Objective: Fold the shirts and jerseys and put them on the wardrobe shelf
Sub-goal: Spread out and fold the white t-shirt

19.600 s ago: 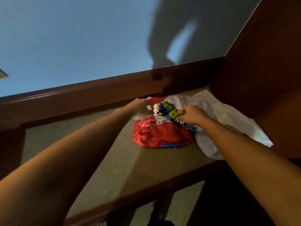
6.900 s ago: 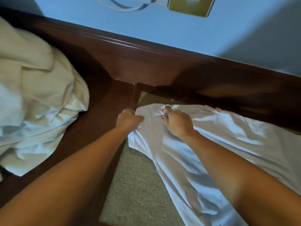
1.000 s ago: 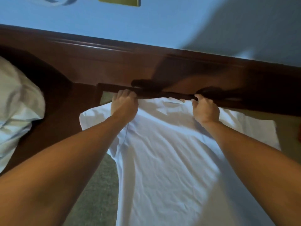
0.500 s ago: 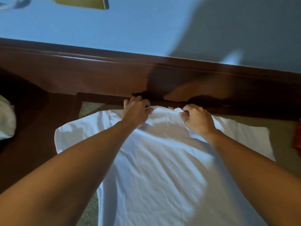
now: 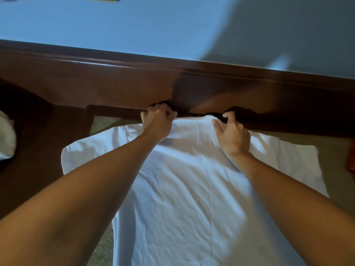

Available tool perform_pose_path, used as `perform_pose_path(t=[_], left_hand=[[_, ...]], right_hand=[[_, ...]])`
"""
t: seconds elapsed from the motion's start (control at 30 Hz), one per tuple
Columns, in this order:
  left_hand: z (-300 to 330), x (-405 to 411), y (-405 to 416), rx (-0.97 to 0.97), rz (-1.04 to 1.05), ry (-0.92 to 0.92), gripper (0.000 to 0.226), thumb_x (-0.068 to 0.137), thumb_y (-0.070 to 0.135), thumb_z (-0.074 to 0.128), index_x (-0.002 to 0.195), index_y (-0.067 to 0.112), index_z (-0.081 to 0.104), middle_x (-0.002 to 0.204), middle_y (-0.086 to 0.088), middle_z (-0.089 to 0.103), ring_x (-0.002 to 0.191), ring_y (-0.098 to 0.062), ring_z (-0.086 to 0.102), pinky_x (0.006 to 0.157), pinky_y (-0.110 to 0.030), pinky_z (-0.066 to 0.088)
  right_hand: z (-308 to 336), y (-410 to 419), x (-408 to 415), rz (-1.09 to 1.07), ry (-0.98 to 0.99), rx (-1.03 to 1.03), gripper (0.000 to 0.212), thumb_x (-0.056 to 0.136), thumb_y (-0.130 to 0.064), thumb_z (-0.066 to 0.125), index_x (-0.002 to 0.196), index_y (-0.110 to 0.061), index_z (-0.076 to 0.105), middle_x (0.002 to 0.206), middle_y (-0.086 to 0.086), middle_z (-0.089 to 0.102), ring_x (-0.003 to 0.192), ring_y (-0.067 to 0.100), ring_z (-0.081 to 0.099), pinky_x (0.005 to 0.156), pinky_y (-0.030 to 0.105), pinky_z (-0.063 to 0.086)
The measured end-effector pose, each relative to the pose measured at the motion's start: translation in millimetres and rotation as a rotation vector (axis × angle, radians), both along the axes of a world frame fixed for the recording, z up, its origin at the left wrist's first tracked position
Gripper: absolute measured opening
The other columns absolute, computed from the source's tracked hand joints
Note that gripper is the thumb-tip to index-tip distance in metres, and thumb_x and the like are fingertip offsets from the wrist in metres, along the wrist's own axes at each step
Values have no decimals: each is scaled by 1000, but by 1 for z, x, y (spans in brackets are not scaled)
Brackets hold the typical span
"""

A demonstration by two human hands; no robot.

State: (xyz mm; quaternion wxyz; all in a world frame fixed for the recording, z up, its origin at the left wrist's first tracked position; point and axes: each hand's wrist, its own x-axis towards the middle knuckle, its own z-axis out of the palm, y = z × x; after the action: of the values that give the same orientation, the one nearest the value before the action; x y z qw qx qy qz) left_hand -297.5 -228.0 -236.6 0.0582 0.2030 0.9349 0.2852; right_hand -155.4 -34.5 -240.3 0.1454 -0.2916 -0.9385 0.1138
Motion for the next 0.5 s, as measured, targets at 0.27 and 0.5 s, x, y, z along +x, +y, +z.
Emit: perform_pose_path(t=[0.27,0.5], left_hand=[[3,-2,-158,-192,149,227,24,94,16,49,109,13,67,112,-12,62,107,-37,53,90,-47,38],[7,7,-275,-557,333,18,43,99,47,42,112,10,58,117,-18,59,109,-41,56,90,-48,44]], right_hand=[[3,-135,-54,650,36,-34,32,99,-32,53,125,-21,67,93,6,73,76,34,70,61,38,55],[7,-204,-110,609,-317,-87,32,104,-36,40,127,-22,57,107,14,69,99,38,67,75,40,48]])
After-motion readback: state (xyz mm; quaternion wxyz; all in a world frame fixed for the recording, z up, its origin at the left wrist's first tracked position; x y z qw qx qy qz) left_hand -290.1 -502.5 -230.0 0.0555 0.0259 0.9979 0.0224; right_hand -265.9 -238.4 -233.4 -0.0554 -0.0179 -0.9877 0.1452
